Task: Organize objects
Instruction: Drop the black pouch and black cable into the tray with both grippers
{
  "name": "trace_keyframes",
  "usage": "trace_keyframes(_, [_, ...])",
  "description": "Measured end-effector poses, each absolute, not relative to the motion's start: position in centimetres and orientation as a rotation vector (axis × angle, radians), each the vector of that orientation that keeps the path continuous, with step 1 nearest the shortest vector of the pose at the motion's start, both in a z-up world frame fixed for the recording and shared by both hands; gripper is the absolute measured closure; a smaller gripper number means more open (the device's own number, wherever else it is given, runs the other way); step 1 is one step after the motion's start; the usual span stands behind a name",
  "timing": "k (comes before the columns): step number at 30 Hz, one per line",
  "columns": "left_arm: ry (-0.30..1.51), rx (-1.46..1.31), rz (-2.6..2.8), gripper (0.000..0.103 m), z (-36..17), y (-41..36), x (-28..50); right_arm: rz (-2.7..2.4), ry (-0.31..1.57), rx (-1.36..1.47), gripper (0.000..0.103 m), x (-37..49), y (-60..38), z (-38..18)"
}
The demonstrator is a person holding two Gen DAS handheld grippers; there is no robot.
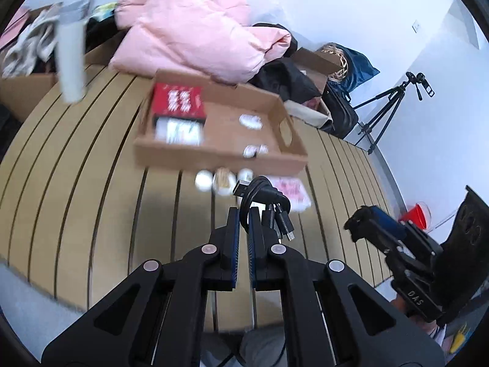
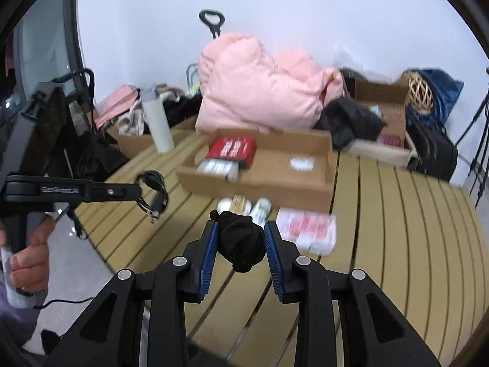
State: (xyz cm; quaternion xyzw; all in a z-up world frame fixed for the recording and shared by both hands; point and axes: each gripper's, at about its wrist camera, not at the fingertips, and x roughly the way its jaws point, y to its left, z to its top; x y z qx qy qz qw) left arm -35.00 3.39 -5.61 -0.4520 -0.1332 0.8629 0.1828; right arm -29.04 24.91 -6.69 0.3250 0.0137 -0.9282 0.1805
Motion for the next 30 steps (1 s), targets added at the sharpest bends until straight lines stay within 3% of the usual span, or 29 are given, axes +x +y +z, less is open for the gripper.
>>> trace_keyframes(4, [-0.354,-1.268,2.406,0.101,-3.9,4.9,-42.6,-2.64,0.055,0.864,0.069,-34.9,25.8,-4.0])
trace_keyframes(8, [-0.286,-1.359,2.408,0.101,-5.7,7.0,-51.6,-2.622,-0.042,1.003,0.069,-44.6,26.8,-3.3])
trace_keyframes(12, [-0.281,-1.559,2.376,0.101,-11.0,8.1,-59.8,-2.566,-0.189,1.218,0.069,-55.2,27.3,-6.1])
trace_keyframes(18, [-0.229,-1.632,2.412,0.1,-15.1,9.4,-64.6,-2.577,-0.177,1.457,0.069,-64.4,25.9,-12.5])
trace_keyframes(21, [-0.174,-1.624,2.46,0.088,-15.3,9.8,-65.2,-2.543,-0.129,1.549,0.068,-66.2,25.3,-14.8])
trace_keyframes(23, [-0.181,-1.592,2.457,0.071,-14.7,9.8,-64.9,-2.512,-0.149,1.537,0.068,-66.4,25.1,-15.4])
trace_keyframes(24, [-0.18,-1.568,2.458,0.068,-14.1,9.8,-64.9,-2.476,-0.182,1.536,0.064,-66.5,25.1,-15.7])
trace_keyframes(27, [-0.113,-1.488,2.492,0.057,-11.9,9.8,-64.3,-2.474,-0.183,1.539,0.023,-66.1,25.2,-15.5])
trace_keyframes(28, [-0.095,-1.46,2.492,0.046,-11.1,9.7,-63.8,-2.51,-0.169,1.51,0.016,-65.7,25.4,-14.9])
trace_keyframes(29, [-0.086,-1.437,2.491,0.039,-10.4,9.6,-63.5,-2.521,-0.174,1.483,0.016,-65.3,25.8,-14.4])
trace_keyframes(30, [-0.065,-1.41,2.505,0.038,-9.6,9.6,-62.8,-2.512,-0.193,1.481,0.016,-64.9,26.1,-13.9])
